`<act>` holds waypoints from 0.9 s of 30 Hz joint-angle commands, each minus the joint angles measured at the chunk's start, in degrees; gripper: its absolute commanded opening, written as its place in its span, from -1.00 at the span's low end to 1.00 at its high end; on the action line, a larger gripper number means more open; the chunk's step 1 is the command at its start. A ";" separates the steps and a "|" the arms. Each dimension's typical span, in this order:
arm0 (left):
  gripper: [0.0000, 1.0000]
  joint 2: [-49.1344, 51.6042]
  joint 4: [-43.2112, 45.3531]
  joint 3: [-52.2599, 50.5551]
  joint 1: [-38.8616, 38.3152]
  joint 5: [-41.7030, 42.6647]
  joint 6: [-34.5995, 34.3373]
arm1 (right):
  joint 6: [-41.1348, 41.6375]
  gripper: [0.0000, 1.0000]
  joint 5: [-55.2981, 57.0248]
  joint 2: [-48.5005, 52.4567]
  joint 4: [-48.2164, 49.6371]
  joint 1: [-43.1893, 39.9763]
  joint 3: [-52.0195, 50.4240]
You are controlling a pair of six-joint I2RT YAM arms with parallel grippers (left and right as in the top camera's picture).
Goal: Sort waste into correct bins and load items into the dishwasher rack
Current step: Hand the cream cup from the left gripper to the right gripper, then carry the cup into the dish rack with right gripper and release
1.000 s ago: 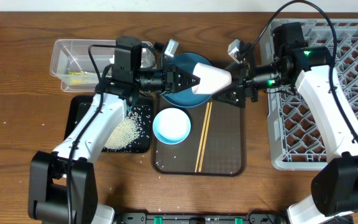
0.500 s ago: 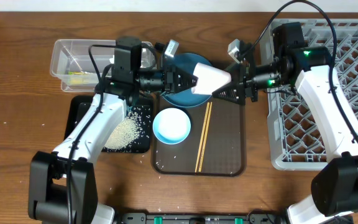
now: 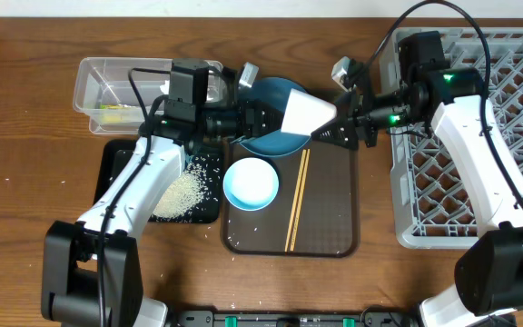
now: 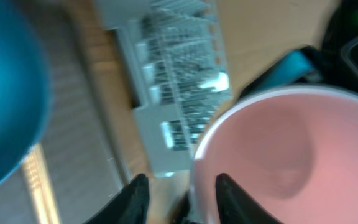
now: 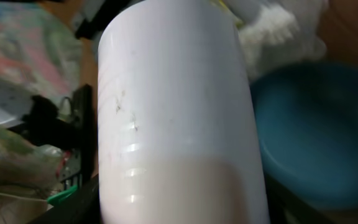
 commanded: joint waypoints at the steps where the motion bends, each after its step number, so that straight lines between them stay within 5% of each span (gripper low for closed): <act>1: -0.14 0.31 -4.39 0.39 0.92 -11.45 6.99 | 9.33 -0.61 11.02 -0.24 0.20 -2.08 1.33; 14: -0.07 -11.32 -20.17 0.42 10.86 -27.28 16.55 | 36.39 -0.93 55.65 -0.24 -8.52 -18.40 12.96; 20: -0.06 -17.27 -26.47 0.42 11.43 -39.54 19.26 | 40.06 -0.98 61.75 -0.20 -11.65 -26.84 17.44; 27: -0.06 -18.86 -26.53 0.42 11.43 -39.74 19.23 | 42.10 -0.98 61.77 2.10 -12.68 -38.12 21.09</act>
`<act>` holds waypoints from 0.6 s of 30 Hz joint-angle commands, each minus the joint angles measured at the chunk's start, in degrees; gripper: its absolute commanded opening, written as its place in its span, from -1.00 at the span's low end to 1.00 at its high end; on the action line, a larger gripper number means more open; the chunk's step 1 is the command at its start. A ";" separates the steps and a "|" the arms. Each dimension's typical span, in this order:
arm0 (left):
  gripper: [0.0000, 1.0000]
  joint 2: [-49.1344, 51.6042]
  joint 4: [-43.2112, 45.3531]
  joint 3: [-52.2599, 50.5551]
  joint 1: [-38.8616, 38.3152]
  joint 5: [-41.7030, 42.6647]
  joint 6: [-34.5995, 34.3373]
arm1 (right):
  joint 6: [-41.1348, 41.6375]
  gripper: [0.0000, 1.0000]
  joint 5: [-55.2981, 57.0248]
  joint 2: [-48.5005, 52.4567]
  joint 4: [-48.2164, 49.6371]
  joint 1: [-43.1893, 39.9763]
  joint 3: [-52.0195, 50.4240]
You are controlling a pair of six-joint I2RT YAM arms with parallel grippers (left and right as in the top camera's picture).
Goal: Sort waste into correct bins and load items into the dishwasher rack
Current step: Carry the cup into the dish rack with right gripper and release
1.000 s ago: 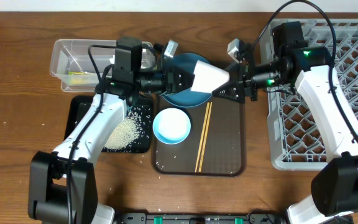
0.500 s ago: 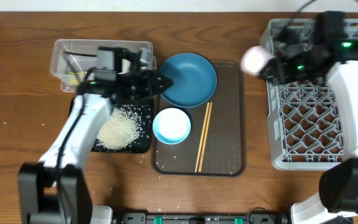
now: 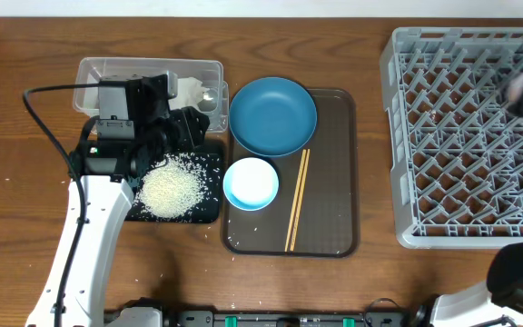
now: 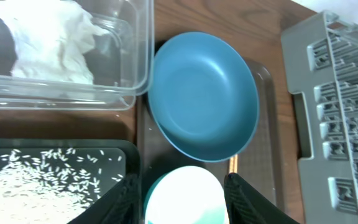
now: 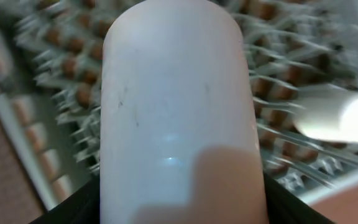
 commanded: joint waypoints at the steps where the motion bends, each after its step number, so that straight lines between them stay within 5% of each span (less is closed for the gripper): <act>1: -0.06 -0.59 -0.04 0.42 0.17 -2.29 1.36 | 2.45 -0.98 1.86 2.43 -0.70 -5.25 2.51; 18: -0.06 -0.59 -0.22 0.42 0.15 -2.29 1.33 | 3.06 -0.86 -2.67 15.98 -2.36 -16.06 3.23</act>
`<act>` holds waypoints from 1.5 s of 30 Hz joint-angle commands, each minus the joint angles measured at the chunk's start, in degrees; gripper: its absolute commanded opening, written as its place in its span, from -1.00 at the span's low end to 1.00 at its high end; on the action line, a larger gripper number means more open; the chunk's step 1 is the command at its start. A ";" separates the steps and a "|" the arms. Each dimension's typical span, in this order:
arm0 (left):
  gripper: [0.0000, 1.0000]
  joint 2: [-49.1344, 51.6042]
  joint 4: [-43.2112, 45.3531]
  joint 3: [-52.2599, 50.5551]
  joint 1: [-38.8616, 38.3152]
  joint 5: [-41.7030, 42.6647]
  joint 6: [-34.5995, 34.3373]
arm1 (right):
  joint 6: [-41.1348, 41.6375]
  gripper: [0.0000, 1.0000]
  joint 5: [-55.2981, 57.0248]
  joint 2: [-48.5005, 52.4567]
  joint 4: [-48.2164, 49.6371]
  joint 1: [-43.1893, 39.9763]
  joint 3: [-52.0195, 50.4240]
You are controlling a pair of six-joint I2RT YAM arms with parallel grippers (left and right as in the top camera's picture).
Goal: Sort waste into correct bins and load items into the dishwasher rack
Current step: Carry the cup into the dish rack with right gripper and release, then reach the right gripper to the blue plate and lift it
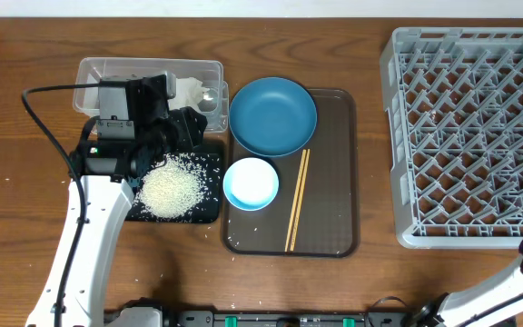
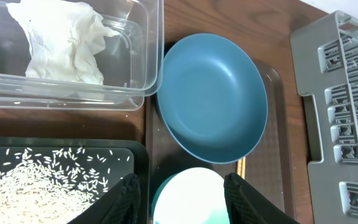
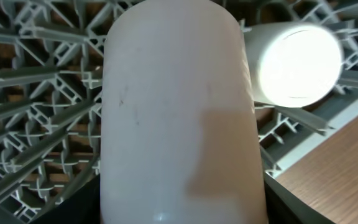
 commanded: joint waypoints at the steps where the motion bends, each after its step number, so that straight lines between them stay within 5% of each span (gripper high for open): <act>1: -0.07 -0.59 -0.04 0.42 0.15 -0.70 1.14 | 0.92 -0.86 -1.62 2.64 -0.52 -0.42 0.90; 6: -0.07 -0.59 -0.24 0.42 0.15 -0.70 1.14 | 0.92 -0.66 -1.62 5.31 -1.18 -0.44 0.87; 8: -0.07 -0.59 -0.22 0.42 0.15 -0.70 1.14 | 0.94 -0.34 -1.62 5.97 -1.14 -0.44 0.87; 11: -0.07 -0.59 -0.26 0.42 0.15 -0.70 1.14 | 0.94 0.51 -1.62 6.25 -0.11 -0.50 0.87; 14: -0.07 -0.59 -0.24 0.42 0.15 -0.70 1.14 | 0.98 0.76 -3.58 6.19 2.03 -0.72 0.92; 31: 0.07 -0.57 -4.63 0.39 0.17 -6.14 1.16 | -1.97 0.73 -25.44 0.31 2.23 3.17 8.15; 40: 0.13 -0.52 -10.71 0.31 0.17 -11.67 1.16 | -10.08 0.69 -29.79 -1.25 3.08 23.67 7.32; 45: 0.13 -0.52 -10.73 0.31 0.15 -11.65 1.14 | -10.19 0.61 -21.00 -0.96 9.38 37.94 4.94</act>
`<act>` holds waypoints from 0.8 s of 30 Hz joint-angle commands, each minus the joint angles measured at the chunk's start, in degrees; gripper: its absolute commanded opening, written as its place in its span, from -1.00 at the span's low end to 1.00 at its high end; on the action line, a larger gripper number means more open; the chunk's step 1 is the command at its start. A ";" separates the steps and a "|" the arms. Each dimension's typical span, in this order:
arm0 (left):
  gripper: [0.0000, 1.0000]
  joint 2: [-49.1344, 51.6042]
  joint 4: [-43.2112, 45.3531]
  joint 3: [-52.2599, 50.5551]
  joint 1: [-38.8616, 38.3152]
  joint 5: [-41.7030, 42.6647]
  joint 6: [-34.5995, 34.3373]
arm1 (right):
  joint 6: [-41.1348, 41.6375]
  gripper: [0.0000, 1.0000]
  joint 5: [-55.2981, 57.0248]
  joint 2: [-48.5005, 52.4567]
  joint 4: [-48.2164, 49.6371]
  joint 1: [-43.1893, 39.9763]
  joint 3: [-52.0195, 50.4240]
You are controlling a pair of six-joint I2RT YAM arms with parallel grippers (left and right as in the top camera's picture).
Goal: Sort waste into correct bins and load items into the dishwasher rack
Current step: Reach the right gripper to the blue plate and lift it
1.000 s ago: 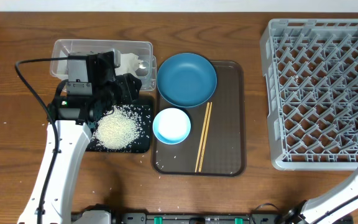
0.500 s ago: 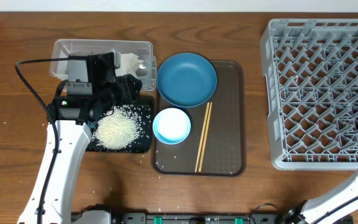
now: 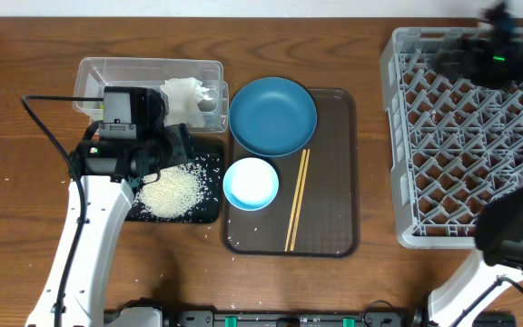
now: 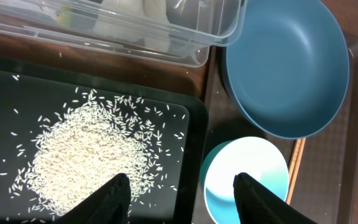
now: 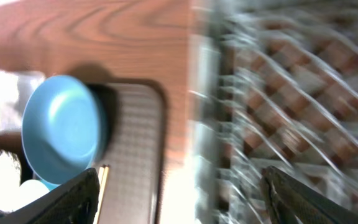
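Observation:
My left gripper (image 4: 182, 202) is open and empty above the edge between the black tray of rice (image 4: 86, 155) and the small light-blue bowl (image 4: 246, 180). The blue plate (image 3: 272, 116) and the bowl (image 3: 251, 183) sit on the brown tray (image 3: 334, 209) beside a pair of chopsticks (image 3: 296, 200). My right gripper (image 5: 188, 199) is open and empty; its view is blurred, high over the left edge of the grey dishwasher rack (image 3: 470, 136). No cup shows in any view.
A clear bin (image 3: 148, 82) at the back left holds crumpled white tissue (image 3: 187, 91). Loose grains lie on the wood in front of the black tray (image 3: 202, 211). The right arm (image 3: 496, 56) reaches over the rack's back edge.
My right gripper was shut on a white cup over the rack's far right corner; now it is open and empty near the rack's back left. The left gripper shifted over the rice tray.
First both grippers met at a white cup above the blue plate, the right one holding it. Then the left gripper was open by the bins and the right held the cup over the rack, then at its far corner. Now the right gripper is empty.

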 commanded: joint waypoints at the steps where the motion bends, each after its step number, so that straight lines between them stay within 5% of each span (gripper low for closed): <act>1: 0.13 -0.52 -0.20 0.31 0.17 -1.18 0.96 | -1.62 0.61 6.67 -0.13 2.34 9.03 -1.68; 14: 0.14 -0.52 -0.22 0.31 0.15 -1.18 0.96 | 11.65 0.50 24.04 12.98 8.81 29.42 -2.14; 17: 0.15 -0.52 -0.20 0.31 0.15 -1.18 0.96 | 12.90 0.33 24.06 16.70 9.40 30.97 -2.14; 24: 0.14 -0.52 -0.20 0.31 0.15 -1.18 0.96 | 15.43 -0.45 24.35 22.84 9.88 31.65 -2.14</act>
